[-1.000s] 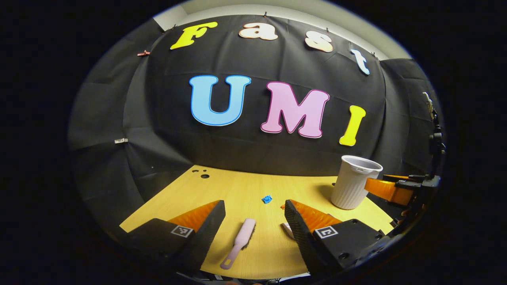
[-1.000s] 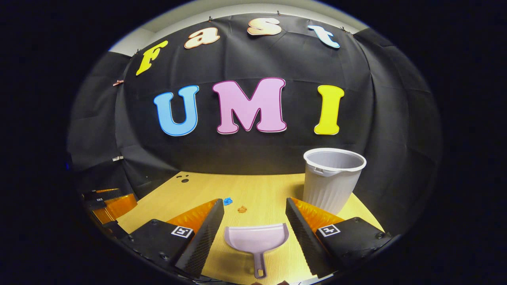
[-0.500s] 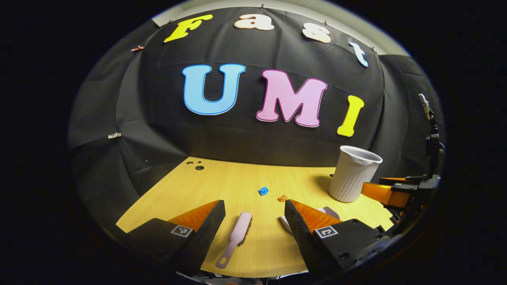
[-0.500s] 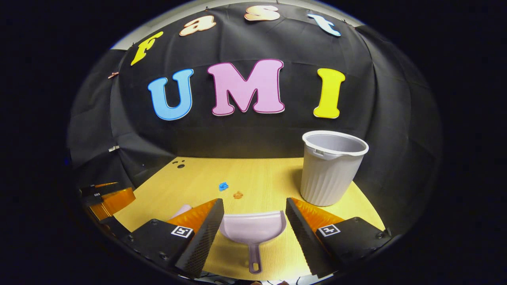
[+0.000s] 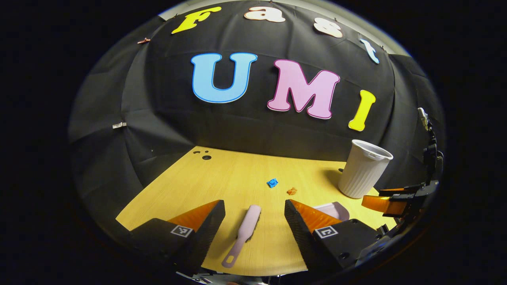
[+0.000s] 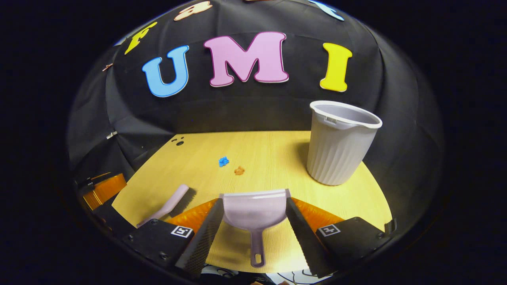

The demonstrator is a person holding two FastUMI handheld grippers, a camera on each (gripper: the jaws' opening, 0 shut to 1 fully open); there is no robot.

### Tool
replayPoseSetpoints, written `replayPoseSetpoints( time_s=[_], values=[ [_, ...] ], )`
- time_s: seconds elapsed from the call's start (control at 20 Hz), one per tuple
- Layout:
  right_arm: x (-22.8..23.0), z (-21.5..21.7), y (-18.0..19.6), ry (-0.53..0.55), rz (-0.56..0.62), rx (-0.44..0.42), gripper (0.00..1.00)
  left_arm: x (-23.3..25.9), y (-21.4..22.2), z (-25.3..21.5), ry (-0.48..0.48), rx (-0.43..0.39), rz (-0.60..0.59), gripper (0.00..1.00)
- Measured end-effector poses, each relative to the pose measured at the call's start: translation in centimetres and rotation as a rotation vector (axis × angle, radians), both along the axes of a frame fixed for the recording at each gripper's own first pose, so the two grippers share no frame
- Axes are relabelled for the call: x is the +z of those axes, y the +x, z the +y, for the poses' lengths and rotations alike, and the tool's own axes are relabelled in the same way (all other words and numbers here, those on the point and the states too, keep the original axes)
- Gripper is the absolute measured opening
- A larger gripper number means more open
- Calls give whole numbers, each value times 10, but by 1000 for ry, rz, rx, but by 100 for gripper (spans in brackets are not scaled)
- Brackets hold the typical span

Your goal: Pick up the small broom and dustpan from the desktop, sweep the trash into the dustpan with the broom, and then empty the trash into the garbage bin.

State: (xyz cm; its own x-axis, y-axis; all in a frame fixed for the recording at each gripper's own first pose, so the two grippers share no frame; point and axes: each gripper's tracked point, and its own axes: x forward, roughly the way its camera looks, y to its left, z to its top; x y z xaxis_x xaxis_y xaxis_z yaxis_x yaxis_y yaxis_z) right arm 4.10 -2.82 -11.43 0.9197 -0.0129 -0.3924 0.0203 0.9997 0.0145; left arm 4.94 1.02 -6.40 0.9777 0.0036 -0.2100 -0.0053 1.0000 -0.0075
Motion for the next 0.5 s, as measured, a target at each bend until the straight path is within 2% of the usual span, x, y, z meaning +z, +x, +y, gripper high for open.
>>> replayPoseSetpoints(
  time_s=[0.25, 0.5],
  values=[
    [-41, -5, 3, 33, 134, -19, 99, -26, 8, 14, 5, 3, 70, 96],
    [-86, 3, 2, 45, 272, -4, 100, -82, 20, 16, -18, -50, 230, 96]
  ],
)
